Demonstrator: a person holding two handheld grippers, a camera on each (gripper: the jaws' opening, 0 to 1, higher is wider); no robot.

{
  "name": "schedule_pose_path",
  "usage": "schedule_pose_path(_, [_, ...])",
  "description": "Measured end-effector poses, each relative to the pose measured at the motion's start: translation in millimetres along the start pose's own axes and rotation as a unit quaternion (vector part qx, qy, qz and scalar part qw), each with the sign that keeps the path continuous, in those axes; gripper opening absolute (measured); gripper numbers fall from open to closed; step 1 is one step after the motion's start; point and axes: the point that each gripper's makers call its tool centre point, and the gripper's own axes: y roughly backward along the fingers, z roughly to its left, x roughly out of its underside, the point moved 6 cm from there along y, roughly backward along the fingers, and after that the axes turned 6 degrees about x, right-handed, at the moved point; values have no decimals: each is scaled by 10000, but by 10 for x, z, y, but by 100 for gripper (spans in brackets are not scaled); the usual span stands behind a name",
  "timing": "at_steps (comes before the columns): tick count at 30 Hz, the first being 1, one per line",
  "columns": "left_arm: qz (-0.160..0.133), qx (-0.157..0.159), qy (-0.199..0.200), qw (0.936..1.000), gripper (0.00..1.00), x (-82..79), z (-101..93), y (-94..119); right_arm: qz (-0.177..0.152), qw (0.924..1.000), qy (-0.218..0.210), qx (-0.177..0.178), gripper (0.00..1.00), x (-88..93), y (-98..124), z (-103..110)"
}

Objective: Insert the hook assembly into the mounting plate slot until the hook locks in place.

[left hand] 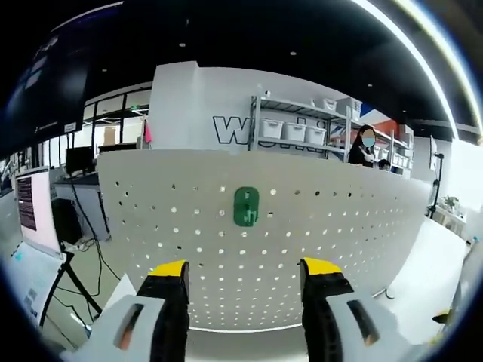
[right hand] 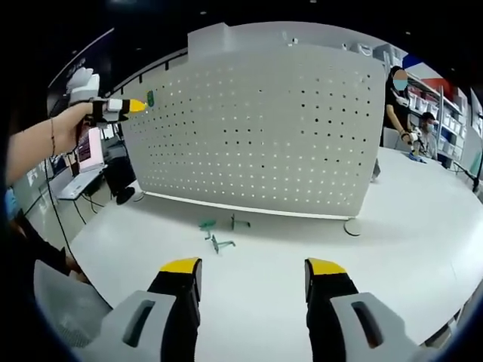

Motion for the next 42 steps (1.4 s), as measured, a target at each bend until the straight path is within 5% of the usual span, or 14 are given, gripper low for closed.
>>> schedule_pose_path(13, [600,201,94,9980,75,580,81,349,17,9998,111,-184,53,26,3,142])
schedule_pose_path(27, [1275,543,187,9902,86,1138,-66,802,72,9995,102,-287,51,104,62,235])
schedule_pose_path(42, [1598,915,403,9821,91,1410,-202,1046,115,9995,104,-287,51,198,155,296])
